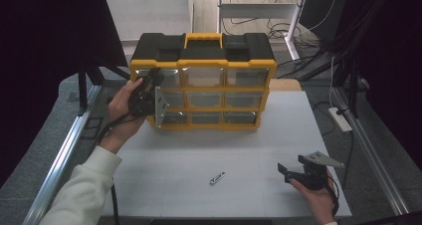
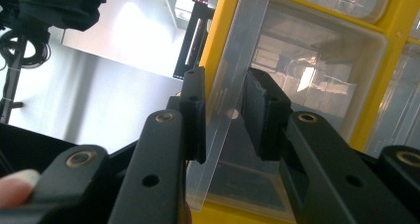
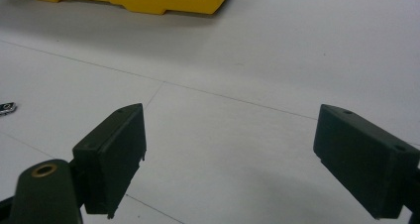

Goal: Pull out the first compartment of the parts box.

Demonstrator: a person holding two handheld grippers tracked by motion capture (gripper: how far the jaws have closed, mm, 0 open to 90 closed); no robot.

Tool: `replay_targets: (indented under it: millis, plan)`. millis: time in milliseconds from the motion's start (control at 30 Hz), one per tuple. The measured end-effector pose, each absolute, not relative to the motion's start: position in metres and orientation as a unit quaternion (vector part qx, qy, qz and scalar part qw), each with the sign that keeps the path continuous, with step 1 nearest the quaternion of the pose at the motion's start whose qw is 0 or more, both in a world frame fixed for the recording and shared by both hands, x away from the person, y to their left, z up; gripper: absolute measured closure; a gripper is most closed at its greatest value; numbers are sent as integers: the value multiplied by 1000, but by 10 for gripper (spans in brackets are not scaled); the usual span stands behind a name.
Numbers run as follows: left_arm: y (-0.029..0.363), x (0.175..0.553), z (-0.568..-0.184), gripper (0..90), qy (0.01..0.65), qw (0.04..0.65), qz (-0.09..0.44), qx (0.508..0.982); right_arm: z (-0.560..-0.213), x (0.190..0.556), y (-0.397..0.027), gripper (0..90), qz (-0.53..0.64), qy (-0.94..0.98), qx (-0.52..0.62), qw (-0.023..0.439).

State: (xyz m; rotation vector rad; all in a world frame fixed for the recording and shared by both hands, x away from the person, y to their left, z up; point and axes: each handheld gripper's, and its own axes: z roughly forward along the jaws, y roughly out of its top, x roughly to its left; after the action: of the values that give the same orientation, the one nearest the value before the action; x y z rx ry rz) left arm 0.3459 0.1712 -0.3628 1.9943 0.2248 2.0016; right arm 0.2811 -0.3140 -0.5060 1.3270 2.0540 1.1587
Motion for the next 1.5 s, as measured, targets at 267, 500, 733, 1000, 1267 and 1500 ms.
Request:
replay_targets:
  millis: [267,500,733,1000,1267,1500]
  plan:
    - [170,346,-364,726,77,151,701,692,-506,281,-314,136,418,741,479,216]
    - [170,344,-364,729,76,147,704,691,-506,281,-314,136,417,740,480,217]
    - [170,344,-365,729,77,155,704,689,-506,281,-314,136,417,740,481,217]
    - [171,340,-365,730,75,152,705,689,-506,281,-314,136,417,740,481,218]
    - [171,336,-365,730,73,157,704,689,-506,281,-315,135,419,739,481,217]
    - [170,333,-365,729,76,161,705,687,-505,281,-315,136,420,738,482,218]
